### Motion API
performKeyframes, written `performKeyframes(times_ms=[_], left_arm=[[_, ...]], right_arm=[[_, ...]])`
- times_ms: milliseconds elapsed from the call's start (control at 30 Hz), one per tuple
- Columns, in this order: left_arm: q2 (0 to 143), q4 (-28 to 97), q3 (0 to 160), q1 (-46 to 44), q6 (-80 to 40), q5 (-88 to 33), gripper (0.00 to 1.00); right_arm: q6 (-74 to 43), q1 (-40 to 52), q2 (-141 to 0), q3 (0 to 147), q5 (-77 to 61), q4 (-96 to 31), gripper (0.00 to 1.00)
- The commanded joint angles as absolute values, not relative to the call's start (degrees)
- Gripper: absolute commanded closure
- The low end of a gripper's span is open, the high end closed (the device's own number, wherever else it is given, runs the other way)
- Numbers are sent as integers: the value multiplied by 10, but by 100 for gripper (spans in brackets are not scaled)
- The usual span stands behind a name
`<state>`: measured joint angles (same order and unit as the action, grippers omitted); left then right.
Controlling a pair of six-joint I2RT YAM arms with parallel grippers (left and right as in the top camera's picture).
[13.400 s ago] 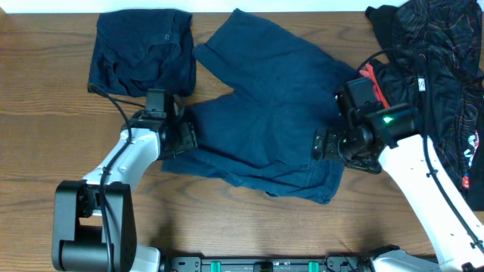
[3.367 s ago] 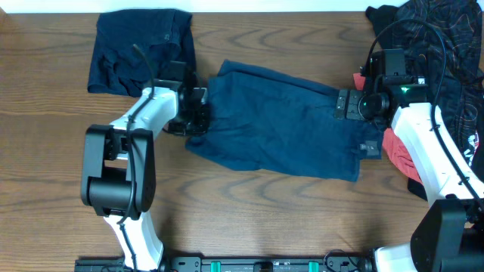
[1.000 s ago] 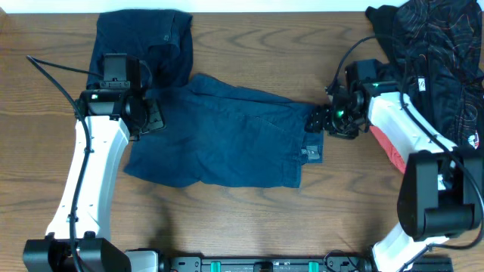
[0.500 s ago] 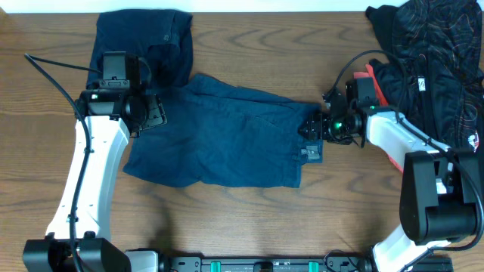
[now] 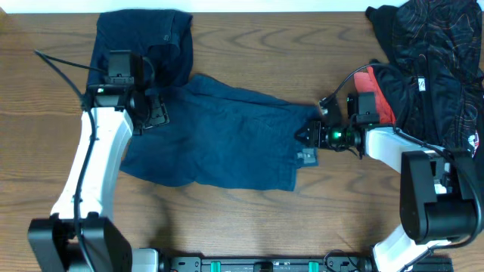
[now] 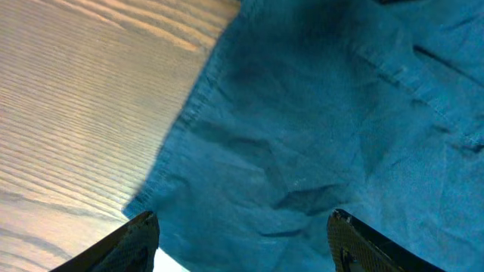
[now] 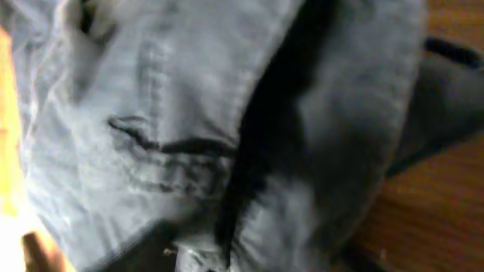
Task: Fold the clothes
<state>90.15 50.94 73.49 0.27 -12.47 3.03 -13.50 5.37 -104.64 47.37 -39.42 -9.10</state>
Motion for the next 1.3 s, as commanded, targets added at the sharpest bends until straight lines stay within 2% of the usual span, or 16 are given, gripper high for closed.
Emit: performKeyframes(times_ms=[0, 33, 267, 533, 733, 833, 1000, 1267], left_arm=[[931, 509, 726, 4, -126, 37, 31], [939, 509, 726, 4, -126, 37, 32], [950, 509, 726, 4, -126, 30, 35], [950, 516, 726, -5, -124, -25, 35], [951, 510, 718, -41, -103, -32, 35], [951, 487, 698, -50, -104, -37, 36], [951, 443, 653, -51, -104, -77, 43], [951, 362, 581, -54, -104, -84, 47]], right_arm=[[-171, 59, -1069, 456, -380, -92, 91], [-178, 55, -1068, 456, -380, -89, 99], [-164, -15, -1035, 464, -421, -131, 99], [-19, -107, -952, 580, -348, -415, 99], [33, -116, -943, 723, -293, -566, 99], [33, -114, -943, 769, -294, -587, 99], [15, -85, -943, 810, -301, -593, 99], [-79, 23, -946, 812, -295, -515, 99]])
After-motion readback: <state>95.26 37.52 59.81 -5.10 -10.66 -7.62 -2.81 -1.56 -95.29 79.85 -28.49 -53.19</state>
